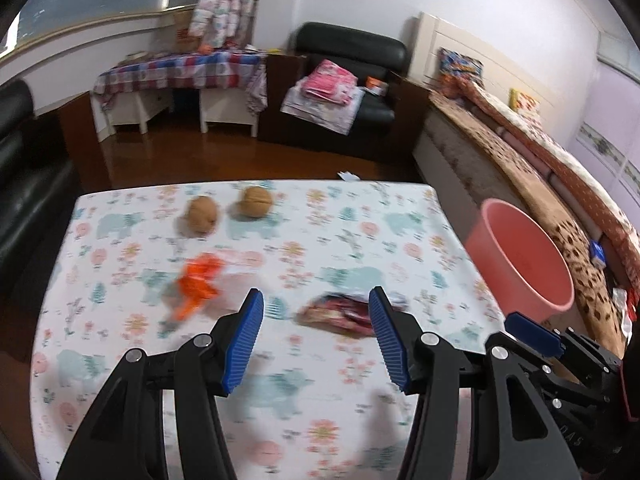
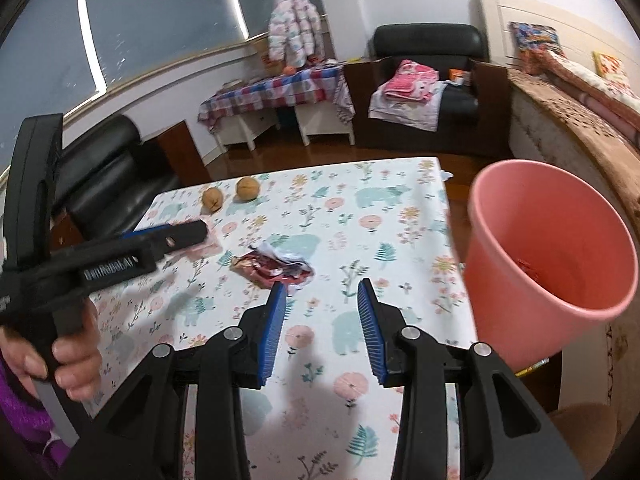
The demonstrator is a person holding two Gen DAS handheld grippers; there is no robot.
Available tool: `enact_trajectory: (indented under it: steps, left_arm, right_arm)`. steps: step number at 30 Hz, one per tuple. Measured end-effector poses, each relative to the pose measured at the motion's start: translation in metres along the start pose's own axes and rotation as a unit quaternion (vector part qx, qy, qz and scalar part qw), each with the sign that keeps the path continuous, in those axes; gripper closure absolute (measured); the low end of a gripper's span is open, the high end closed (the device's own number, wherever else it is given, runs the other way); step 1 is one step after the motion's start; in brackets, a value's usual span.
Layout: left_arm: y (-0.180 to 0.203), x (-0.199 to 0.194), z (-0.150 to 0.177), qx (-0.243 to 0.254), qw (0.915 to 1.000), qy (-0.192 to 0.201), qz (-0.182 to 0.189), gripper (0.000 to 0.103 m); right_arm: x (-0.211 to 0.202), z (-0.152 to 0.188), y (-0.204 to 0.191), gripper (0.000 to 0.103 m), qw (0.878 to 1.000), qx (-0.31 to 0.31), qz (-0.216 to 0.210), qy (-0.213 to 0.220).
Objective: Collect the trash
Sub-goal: 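Grasp the red wrapper with the right tool while the left tool grasps the orange ribbon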
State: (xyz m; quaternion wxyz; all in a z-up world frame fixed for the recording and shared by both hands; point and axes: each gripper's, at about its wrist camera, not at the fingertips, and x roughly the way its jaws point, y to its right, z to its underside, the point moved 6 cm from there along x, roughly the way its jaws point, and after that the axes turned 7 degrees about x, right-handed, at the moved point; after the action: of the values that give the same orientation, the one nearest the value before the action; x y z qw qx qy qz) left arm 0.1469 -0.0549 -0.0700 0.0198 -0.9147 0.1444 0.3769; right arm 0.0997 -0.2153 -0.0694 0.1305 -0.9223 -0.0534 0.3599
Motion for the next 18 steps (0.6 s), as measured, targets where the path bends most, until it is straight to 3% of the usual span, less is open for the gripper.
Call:
enact_trajectory:
  steps: [10, 18]
  left_arm:
    - [-0.078, -0.010, 0.007, -0.066, 0.9964, 0.005, -0.052, 0.049]
    - [-0.109, -0.004, 0.011, -0.120, 0.9921, -0.006, -0.038, 0.049]
  right_arm:
    - [0.036, -0.013, -0.028, 0.065, 0.998, -0.035, -0.034, -0.037]
    - [0.072, -0.034, -0.028, 0.065, 0.996, -0.007, -0.062, -0.068]
